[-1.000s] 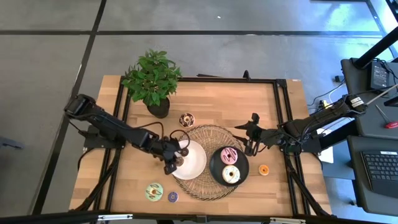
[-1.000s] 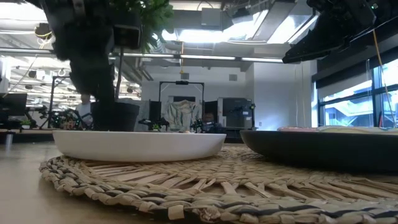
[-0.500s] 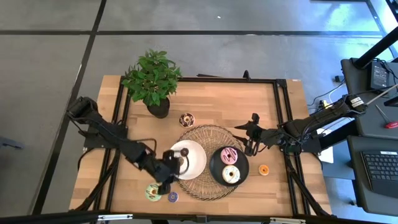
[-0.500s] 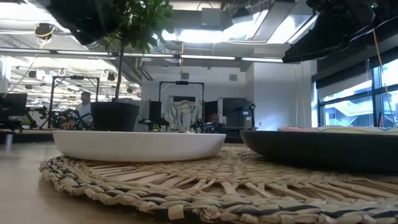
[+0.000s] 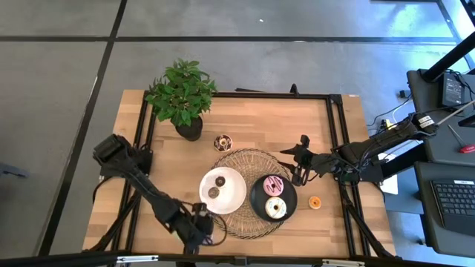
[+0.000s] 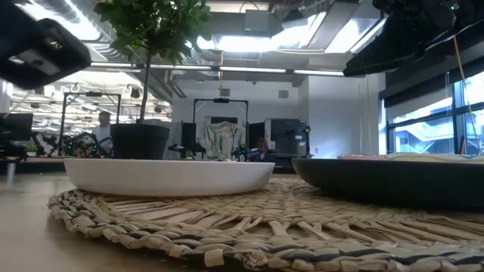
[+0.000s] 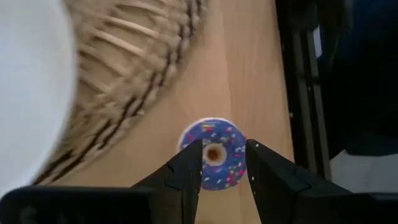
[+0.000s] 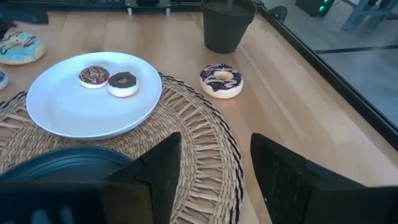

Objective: Pick & Place donuts
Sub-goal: Put the small blue donut on the white plate

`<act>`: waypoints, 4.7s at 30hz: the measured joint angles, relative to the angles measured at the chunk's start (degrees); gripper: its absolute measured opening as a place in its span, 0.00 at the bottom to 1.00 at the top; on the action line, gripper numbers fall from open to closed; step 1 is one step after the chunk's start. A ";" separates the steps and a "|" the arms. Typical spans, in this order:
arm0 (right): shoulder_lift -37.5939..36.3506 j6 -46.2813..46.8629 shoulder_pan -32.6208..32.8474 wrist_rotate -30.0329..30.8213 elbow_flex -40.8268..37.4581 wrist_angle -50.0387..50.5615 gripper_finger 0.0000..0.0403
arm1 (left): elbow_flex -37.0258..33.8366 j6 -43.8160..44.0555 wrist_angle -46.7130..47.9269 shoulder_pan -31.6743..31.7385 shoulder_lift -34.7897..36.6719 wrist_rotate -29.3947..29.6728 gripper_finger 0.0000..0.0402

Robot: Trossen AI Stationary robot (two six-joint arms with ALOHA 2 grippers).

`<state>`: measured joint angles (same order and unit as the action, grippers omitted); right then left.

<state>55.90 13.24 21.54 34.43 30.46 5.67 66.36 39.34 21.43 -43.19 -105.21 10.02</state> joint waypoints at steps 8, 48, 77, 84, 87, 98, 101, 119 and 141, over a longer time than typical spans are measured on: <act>-0.02 -0.29 0.00 0.42 0.00 -2.01 0.48 | 1.52 0.47 1.88 -0.32 -3.83 0.64 0.30; -0.02 -1.84 -0.04 0.46 0.00 -2.03 0.48 | 1.43 -5.15 4.49 0.64 -3.24 1.26 0.27; -0.02 -1.95 -0.05 0.46 0.00 -1.98 0.48 | 1.41 2.98 1.00 0.65 -5.11 -0.74 0.26; -0.02 -1.97 -0.05 0.46 0.00 -1.98 0.48 | 1.41 1.39 1.25 0.67 -4.86 -2.74 0.20; -0.02 -1.97 -0.05 0.47 0.00 -1.98 0.48 | 1.41 1.41 1.43 0.93 -3.72 -4.00 0.14; -0.01 -3.28 -0.05 0.56 0.00 -2.15 0.48 | 1.41 -7.25 3.18 5.27 4.11 7.62 0.04; -0.02 -3.30 -0.05 0.64 0.00 -2.20 0.48 | 1.41 -10.62 3.14 8.29 5.55 14.17 0.05; -0.02 -4.96 -0.06 1.51 0.00 -2.11 0.48 | 1.41 -7.56 6.05 21.65 0.19 5.46 0.03; -0.02 -4.79 -0.07 1.51 0.00 -1.98 0.48 | 1.41 -7.57 7.16 21.50 -1.24 7.09 0.04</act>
<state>55.88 8.45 21.47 35.94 30.46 3.68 67.77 31.76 28.59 -21.69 -106.45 17.11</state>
